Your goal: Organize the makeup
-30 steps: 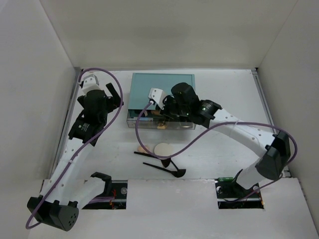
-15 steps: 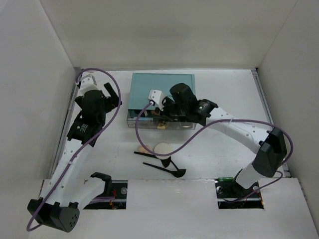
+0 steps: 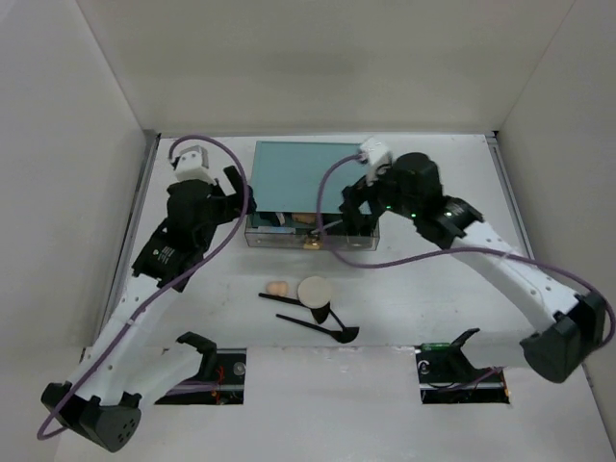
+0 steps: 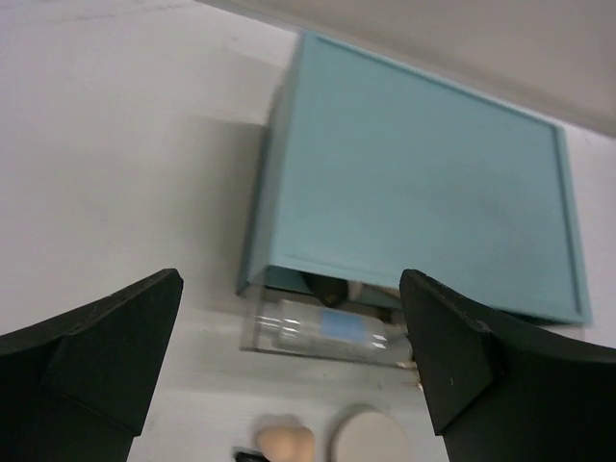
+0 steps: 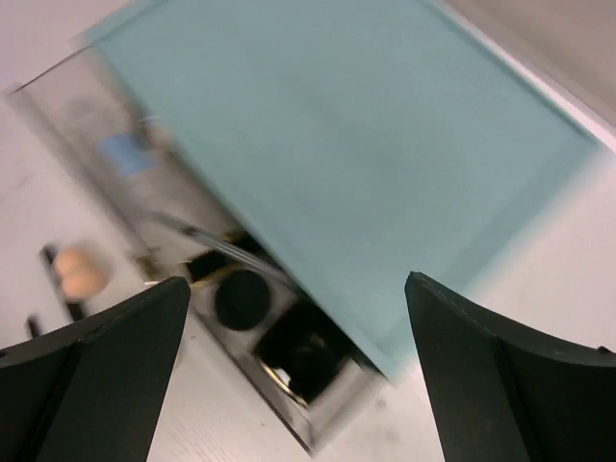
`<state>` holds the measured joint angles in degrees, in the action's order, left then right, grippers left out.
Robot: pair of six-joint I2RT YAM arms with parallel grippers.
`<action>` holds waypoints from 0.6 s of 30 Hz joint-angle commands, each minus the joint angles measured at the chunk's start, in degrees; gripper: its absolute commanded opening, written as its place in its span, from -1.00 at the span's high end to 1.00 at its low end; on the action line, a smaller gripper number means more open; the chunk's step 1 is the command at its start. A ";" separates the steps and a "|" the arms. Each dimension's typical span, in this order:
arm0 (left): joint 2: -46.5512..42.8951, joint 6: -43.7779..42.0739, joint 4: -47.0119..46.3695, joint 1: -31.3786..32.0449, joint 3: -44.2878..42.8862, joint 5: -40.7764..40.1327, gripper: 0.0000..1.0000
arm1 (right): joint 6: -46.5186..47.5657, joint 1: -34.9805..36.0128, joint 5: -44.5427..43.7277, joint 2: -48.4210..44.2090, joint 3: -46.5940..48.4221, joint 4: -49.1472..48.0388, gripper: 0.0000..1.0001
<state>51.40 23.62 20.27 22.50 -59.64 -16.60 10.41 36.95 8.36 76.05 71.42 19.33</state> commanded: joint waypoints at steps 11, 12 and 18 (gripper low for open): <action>21.26 -12.97 -12.18 41.50 -6.89 13.60 -0.97 | -43.63 -43.39 -19.35 -35.97 -14.38 26.36 -1.00; 23.81 -14.11 -12.53 43.96 -7.85 15.27 -0.94 | -44.68 -46.98 -18.82 -36.93 -14.38 27.68 -1.00; 37.97 -21.58 -15.17 53.73 -12.07 22.49 -0.84 | -47.24 -52.82 -14.87 -39.58 -15.43 27.78 -1.00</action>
<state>86.61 7.86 8.40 73.45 -68.12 1.10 -33.41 -15.20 -9.23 36.82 56.14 45.76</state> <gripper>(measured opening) 0.927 0.999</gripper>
